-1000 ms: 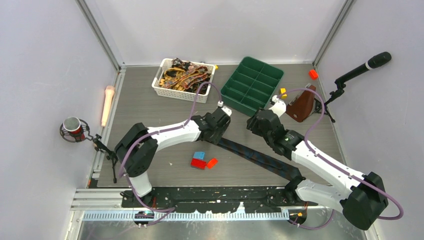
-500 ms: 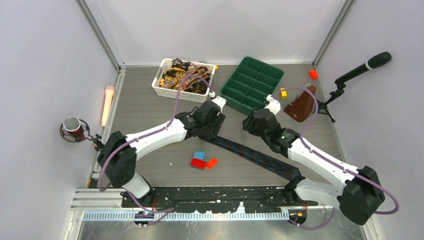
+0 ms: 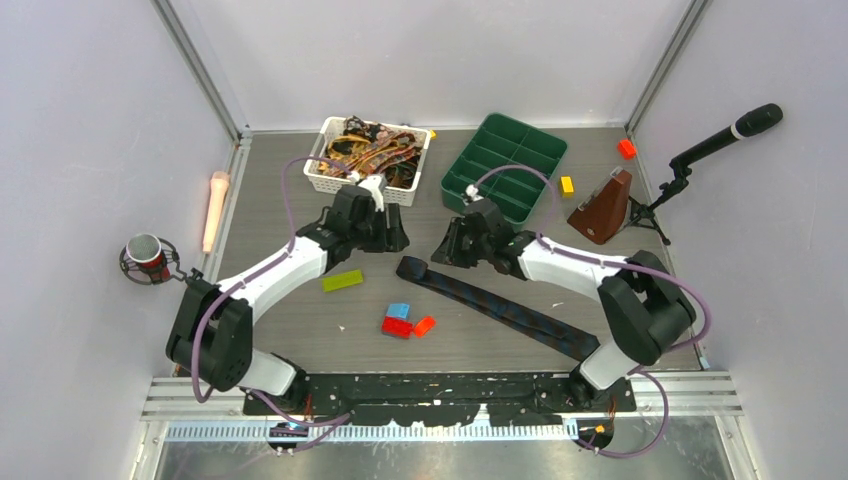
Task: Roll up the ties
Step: Roll the tie at the center of the board.
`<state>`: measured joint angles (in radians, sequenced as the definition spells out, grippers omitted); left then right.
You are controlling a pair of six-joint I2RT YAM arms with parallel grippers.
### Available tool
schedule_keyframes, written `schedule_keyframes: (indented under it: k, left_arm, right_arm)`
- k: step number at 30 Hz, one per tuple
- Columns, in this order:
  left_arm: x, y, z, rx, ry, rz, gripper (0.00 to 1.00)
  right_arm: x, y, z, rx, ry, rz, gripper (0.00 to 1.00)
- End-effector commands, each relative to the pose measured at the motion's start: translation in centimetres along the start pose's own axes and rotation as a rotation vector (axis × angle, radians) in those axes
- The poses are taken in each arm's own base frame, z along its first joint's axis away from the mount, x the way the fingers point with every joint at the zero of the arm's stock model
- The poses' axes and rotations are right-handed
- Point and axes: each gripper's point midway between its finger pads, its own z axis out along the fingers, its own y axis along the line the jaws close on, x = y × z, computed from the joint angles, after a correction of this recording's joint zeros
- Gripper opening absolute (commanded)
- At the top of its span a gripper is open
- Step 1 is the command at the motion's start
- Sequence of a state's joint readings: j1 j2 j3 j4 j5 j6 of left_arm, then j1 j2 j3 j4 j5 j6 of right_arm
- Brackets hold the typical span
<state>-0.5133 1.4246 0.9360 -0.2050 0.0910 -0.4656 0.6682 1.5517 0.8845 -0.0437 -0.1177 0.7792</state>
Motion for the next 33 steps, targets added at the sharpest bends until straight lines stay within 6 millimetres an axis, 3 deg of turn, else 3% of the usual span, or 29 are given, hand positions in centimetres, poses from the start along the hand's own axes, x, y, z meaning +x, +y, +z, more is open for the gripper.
schedule_keyframes:
  k: [1,12,21,33]
  left_arm:
    - [-1.6,-1.7,-0.5,0.148,-0.059,-0.062,0.62]
    - [-0.4,0.3,1.2,0.123,-0.026,-0.079,0.62]
    - [0.8,0.7,2.8,0.134,-0.002,-0.081,0.61]
    - [1.7,0.8,3.4,0.143,0.029,-0.08,0.6]
  right_arm:
    - [-0.9,6.5,-0.2,-0.248,0.029,0.002,0.19]
    - [1.3,5.8,1.6,-0.223,0.143,0.032,0.01]
    - [2.8,3.8,2.5,-0.145,0.18,0.042,0.0]
    - [2.4,1.7,3.2,-0.042,0.143,0.035,0.0]
